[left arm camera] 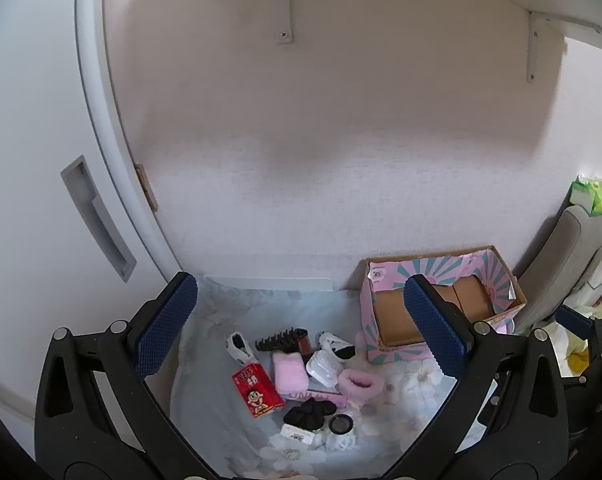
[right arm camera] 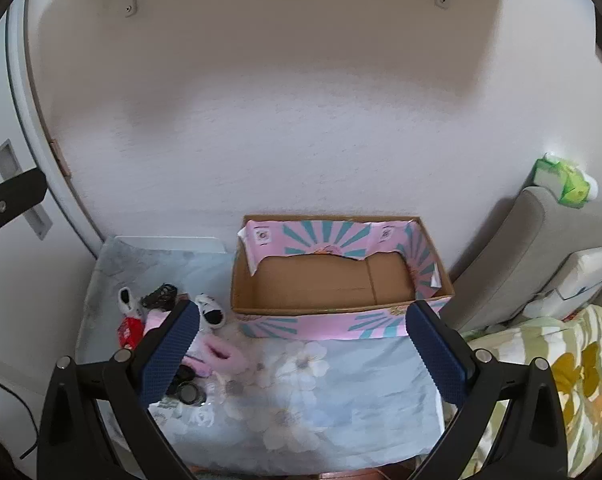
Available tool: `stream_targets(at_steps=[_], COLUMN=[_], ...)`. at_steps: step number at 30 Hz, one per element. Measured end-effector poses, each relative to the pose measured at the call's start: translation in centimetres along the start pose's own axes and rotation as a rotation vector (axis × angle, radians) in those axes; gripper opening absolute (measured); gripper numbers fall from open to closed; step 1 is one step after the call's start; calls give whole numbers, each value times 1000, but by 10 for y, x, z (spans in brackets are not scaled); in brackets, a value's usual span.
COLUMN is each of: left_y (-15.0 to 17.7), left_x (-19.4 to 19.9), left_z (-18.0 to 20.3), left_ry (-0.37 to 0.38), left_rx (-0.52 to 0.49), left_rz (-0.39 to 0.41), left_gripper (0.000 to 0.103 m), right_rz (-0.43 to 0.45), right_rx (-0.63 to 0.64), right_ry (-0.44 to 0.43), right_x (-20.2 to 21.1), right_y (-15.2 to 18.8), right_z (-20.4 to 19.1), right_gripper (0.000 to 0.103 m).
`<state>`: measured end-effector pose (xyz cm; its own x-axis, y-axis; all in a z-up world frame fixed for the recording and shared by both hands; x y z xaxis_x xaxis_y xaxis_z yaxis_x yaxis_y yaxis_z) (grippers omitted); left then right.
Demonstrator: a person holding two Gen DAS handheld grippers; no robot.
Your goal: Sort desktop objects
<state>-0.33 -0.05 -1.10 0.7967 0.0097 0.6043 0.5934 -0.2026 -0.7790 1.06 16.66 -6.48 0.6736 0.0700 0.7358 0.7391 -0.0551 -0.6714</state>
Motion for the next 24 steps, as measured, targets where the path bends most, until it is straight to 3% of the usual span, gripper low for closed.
stream_targets(at_steps=[7,17,24], left_y=[4,6,7], left_x=[-7,-5,-7], left_z=[-3,-4,0], left_ry=[46,85,-2], left_rx=[54,64,8], left_rz=[-27,-24,-51], left_gripper=[103,103,103], right_rz=[22,21,9], right_rx=[14,33,30], right_ry=[44,24,17], right_x=[-1,0,1], right_y=[-2,-3,-3], right_z=[-2,-9,-9], right_gripper=[103,103,103])
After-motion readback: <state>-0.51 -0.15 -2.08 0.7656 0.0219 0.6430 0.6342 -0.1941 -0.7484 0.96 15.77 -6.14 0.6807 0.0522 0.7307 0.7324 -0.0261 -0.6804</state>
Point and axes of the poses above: each gripper's, at about its wrist camera, not at the fingertips, and x roughly against the way its jaws point, z to its right, y to its underside, the point moved 2 cm from there along -x, roughly the way its jaws point, and after that the axes turned 11 degrees about -x, right-handed, at the moved point
